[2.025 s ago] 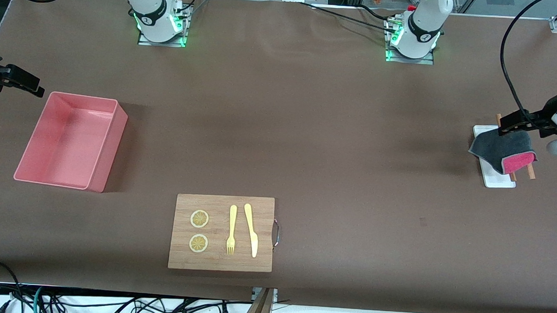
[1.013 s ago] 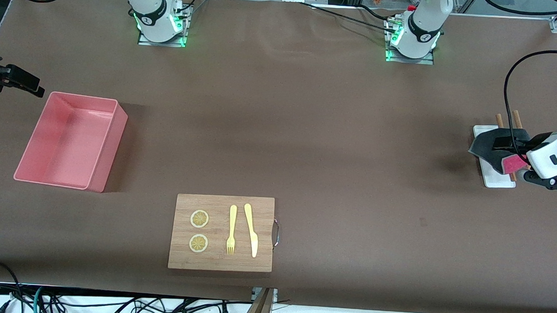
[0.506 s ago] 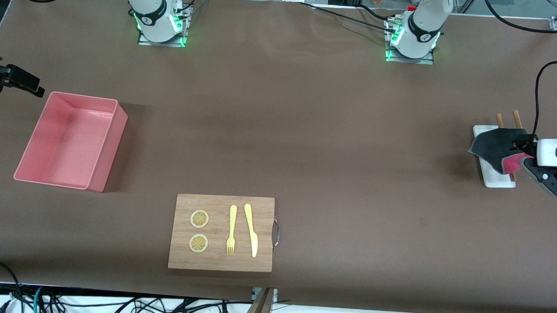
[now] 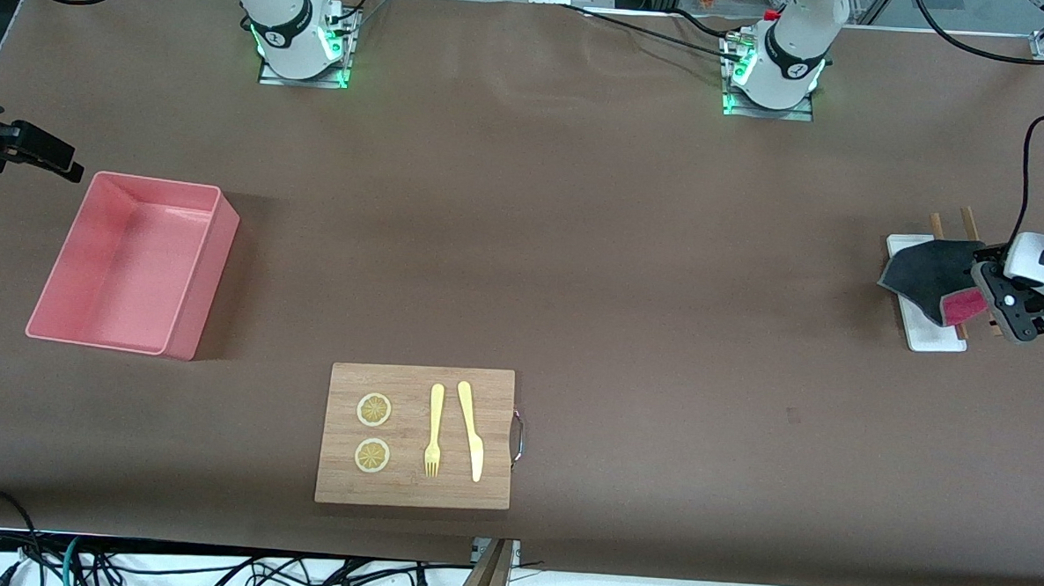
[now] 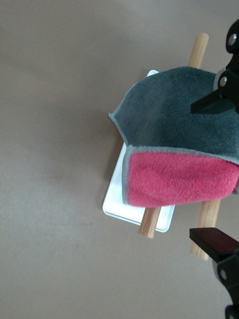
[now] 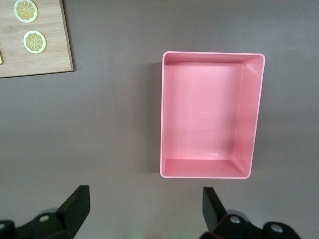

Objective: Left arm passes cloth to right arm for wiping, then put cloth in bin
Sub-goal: 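Close the left gripper on the grey cloth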

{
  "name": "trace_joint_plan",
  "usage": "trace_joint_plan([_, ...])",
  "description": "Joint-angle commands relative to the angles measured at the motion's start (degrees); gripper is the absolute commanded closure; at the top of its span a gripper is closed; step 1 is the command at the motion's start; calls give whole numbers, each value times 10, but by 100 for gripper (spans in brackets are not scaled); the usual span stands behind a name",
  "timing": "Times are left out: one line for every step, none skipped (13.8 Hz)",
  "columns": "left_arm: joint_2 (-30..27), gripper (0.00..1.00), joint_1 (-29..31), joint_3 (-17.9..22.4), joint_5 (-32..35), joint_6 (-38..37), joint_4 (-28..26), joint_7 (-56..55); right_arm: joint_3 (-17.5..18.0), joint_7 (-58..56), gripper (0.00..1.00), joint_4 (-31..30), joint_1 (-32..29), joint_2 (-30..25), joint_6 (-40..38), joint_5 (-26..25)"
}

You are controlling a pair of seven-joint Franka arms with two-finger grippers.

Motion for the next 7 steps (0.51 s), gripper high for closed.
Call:
trace_joint_plan([-23,0,4,-9,6,9,-23,21,1,1,0,11,-5,5,-3,10])
trace_joint_plan([-24,0,4,-9,6,9,-24,26,1,1,0,11,-5,5,-3,10])
trace_joint_plan([-24,0,4,-9,5,7,-24,28,1,2,0,11,-5,5,-3,10])
trace_joint_plan([-23,0,4,-9,5,8,-24,30,1,2,0,11,-5,5,-3,10])
trace_joint_plan([-21,0,4,-9,5,9,-24,36,0,2,0,11,-5,5,-3,10])
trace_joint_plan([-16,0,5,-9,2,11,-23,58,0,2,0,11,-5,5,-3,11])
trace_joint_plan([-12,0,5,-9,-7,13,-22,74,0,3,0,11,-5,4,-3,11])
